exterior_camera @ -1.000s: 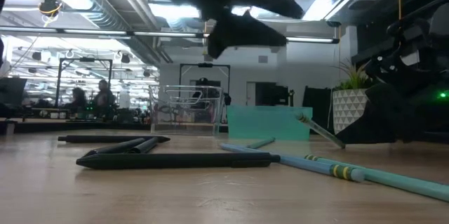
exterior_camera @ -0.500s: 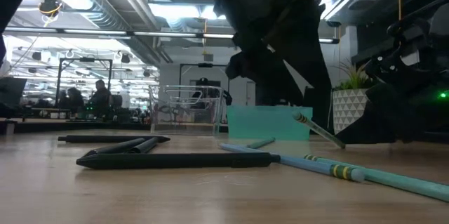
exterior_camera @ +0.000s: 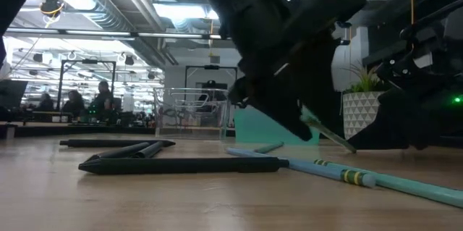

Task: Sort pens & pencils
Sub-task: Put the light blue pencil into the light blue bin

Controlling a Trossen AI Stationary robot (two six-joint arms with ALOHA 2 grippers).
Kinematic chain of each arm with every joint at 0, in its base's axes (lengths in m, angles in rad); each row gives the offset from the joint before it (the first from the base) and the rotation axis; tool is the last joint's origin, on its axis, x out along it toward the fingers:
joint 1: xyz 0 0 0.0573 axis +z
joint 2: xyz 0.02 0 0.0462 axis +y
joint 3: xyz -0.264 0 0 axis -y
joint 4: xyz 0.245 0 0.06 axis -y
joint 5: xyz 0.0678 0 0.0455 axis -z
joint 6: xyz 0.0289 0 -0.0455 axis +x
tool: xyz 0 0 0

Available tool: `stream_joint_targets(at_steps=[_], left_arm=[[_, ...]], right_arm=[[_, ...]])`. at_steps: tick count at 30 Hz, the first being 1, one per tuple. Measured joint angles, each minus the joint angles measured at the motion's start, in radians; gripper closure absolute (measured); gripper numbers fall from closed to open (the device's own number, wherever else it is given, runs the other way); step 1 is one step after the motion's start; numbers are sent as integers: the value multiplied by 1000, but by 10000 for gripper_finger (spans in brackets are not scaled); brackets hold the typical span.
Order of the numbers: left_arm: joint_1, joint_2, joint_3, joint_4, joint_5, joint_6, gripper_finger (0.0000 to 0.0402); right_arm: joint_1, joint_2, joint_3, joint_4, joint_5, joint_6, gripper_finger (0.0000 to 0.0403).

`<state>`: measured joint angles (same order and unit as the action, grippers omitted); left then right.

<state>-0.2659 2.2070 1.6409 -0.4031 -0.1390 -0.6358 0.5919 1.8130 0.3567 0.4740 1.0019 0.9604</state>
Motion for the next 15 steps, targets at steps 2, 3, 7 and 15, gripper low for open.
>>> stream_joint_targets(at_steps=[2,3,7,15], left_arm=[[0,-1,0,4,-7,-10,205],[0,-2,0,4,-11,-10,205],[1,-1,0,1,-7,-10,205],[17,38,1,-1,-1,15,222]], right_arm=[[0,0,-2,-1,1,0,400],[0,0,-2,-1,1,0,400],[0,0,-2,-3,2,0,400],[0,0,-2,-3,0,0,400]])
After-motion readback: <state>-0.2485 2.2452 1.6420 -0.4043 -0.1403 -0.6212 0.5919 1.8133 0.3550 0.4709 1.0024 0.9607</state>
